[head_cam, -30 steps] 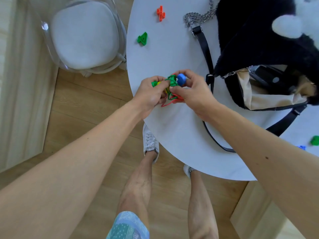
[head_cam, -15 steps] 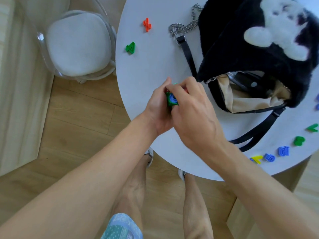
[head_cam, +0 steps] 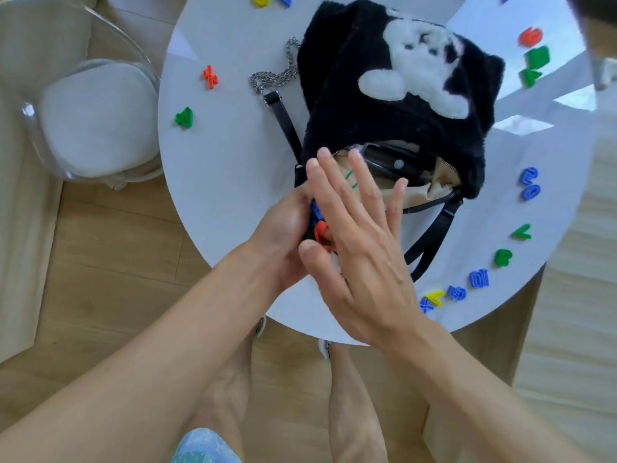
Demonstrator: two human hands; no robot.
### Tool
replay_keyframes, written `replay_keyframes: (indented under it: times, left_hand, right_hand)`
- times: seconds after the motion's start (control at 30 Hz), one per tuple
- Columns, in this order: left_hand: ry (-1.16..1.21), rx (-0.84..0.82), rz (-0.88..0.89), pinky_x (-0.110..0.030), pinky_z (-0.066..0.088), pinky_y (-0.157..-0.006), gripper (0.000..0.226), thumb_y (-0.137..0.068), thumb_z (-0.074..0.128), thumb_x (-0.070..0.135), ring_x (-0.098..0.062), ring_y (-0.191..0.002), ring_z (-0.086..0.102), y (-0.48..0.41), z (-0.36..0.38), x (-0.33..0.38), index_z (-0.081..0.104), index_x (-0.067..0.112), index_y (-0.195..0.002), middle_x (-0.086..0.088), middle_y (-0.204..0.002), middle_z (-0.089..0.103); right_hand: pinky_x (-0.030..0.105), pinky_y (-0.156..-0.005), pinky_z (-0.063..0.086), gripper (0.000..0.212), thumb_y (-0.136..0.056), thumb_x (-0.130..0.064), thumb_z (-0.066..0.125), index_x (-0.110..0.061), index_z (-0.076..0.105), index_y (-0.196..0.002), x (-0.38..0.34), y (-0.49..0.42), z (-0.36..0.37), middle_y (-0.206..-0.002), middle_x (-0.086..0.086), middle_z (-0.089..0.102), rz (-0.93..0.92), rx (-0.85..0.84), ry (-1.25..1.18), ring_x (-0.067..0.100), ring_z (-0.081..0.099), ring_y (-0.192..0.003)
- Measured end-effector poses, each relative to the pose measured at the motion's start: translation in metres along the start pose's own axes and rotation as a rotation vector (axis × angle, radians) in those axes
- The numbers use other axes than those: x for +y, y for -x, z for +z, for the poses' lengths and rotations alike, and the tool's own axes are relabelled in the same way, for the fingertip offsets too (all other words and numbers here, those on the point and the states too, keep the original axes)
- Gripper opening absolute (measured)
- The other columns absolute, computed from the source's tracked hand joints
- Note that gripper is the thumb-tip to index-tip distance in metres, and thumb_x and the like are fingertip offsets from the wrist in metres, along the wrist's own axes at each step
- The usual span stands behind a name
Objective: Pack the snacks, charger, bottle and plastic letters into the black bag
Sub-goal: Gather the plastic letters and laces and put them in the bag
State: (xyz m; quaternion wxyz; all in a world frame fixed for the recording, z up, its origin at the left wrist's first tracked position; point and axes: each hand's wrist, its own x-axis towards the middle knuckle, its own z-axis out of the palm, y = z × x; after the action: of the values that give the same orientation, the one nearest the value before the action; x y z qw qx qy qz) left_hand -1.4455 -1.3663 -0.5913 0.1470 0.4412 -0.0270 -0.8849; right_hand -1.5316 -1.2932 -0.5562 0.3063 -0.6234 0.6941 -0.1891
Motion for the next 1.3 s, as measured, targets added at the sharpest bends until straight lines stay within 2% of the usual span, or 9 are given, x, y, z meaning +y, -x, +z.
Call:
replay_keyframes:
  times: [0.1, 0.2, 0.43, 0.57, 0.87, 1.03, 1.13, 1.2, 1.3]
  left_hand:
    - [-0.117, 0.032, 0.069, -0.017, 0.032, -0.045, 0.030, -0.098, 0.052, 0.029, -0.009, -0.050, 0.044, -0.007, 0.022, 0.002, 0.051, 0.017, -0.071, 0.002, -0.063, 0.051]
    - [-0.193, -0.091, 0.128, -0.011, 0.026, -0.038, 0.031, -0.102, 0.042, 0.028, -0.006, -0.051, 0.041, -0.008, 0.045, 0.018, 0.045, 0.018, -0.073, 0.002, -0.067, 0.047]
    - [-0.281, -0.349, 0.230, -0.011, 0.032, -0.040, 0.030, -0.104, 0.035, 0.029, -0.004, -0.055, 0.044, -0.008, 0.090, 0.059, 0.046, 0.017, -0.079, 0.003, -0.071, 0.049]
    - [-0.256, -0.219, 0.185, -0.013, 0.033, -0.037, 0.031, -0.104, 0.038, 0.028, -0.007, -0.053, 0.044, -0.033, 0.095, 0.046, 0.045, 0.016, -0.076, 0.001, -0.068, 0.050]
    - [-0.070, 0.216, 0.050, -0.020, 0.039, -0.037, 0.031, -0.103, 0.044, 0.026, -0.014, -0.054, 0.050, -0.092, 0.094, -0.004, 0.052, 0.007, -0.080, -0.007, -0.070, 0.052]
    - [0.086, 0.348, 0.156, -0.034, 0.050, -0.064, 0.033, -0.103, 0.036, 0.020, -0.025, -0.076, 0.055, -0.108, 0.115, -0.001, 0.057, 0.000, -0.088, -0.016, -0.083, 0.056]
    - [0.116, 0.366, 0.220, -0.043, 0.054, -0.085, 0.034, -0.103, 0.035, 0.019, -0.033, -0.097, 0.064, -0.109, 0.122, -0.001, 0.062, 0.000, -0.106, -0.021, -0.109, 0.067]
    - [0.150, 0.355, 0.249, -0.048, 0.051, -0.097, 0.039, -0.103, 0.038, 0.025, -0.037, -0.117, 0.061, -0.108, 0.121, -0.003, 0.059, 0.000, -0.124, -0.022, -0.127, 0.063]
    - [0.205, 0.285, 0.277, -0.052, 0.046, -0.103, 0.049, -0.101, 0.039, 0.037, -0.039, -0.119, 0.058, -0.102, 0.119, -0.006, 0.055, 0.001, -0.130, -0.024, -0.129, 0.060]
  right_hand:
    - [0.055, -0.121, 0.017, 0.066, -0.089, -0.026, 0.045, -0.012, 0.035, -0.153, 0.038, -0.012, -0.027, -0.160, 0.004, 0.031, 0.105, 0.240, -0.197, 0.015, 0.022, -0.151]
    - [0.043, -0.114, 0.034, 0.065, -0.079, -0.016, 0.056, -0.010, 0.044, -0.143, 0.091, -0.038, -0.053, -0.143, 0.010, 0.042, 0.204, 0.420, -0.015, 0.023, 0.040, -0.136]
    - [0.041, -0.104, 0.032, 0.062, -0.072, -0.020, 0.073, -0.014, 0.048, -0.129, 0.162, -0.090, -0.071, -0.130, 0.012, 0.044, 0.106, 0.092, 0.625, 0.033, 0.044, -0.117]
    - [0.040, -0.093, 0.034, 0.028, -0.079, -0.009, 0.060, -0.017, 0.059, -0.106, 0.164, -0.109, -0.090, -0.110, 0.006, 0.061, 0.036, 0.132, 0.580, 0.031, 0.055, -0.102]
    - [0.034, -0.077, 0.042, 0.028, -0.078, -0.019, 0.050, -0.018, 0.066, -0.102, 0.140, -0.117, -0.123, -0.092, -0.001, 0.061, 0.102, 0.257, 0.223, 0.027, 0.055, -0.100]
    - [0.035, -0.084, 0.043, 0.027, -0.080, -0.017, 0.051, -0.016, 0.066, -0.102, 0.137, -0.116, -0.126, -0.091, -0.002, 0.057, 0.105, 0.235, 0.208, 0.027, 0.052, -0.105]
    - [0.038, -0.088, 0.045, 0.027, -0.079, -0.016, 0.051, -0.016, 0.065, -0.101, 0.136, -0.115, -0.127, -0.091, -0.002, 0.058, 0.110, 0.227, 0.201, 0.028, 0.053, -0.104]
    - [0.039, -0.090, 0.046, 0.026, -0.079, -0.015, 0.051, -0.016, 0.065, -0.101, 0.136, -0.115, -0.127, -0.092, -0.002, 0.059, 0.118, 0.220, 0.195, 0.027, 0.054, -0.104]
    - [0.040, -0.090, 0.047, 0.026, -0.078, -0.013, 0.051, -0.016, 0.065, -0.100, 0.136, -0.114, -0.128, -0.091, -0.001, 0.060, 0.122, 0.217, 0.181, 0.026, 0.055, -0.102]
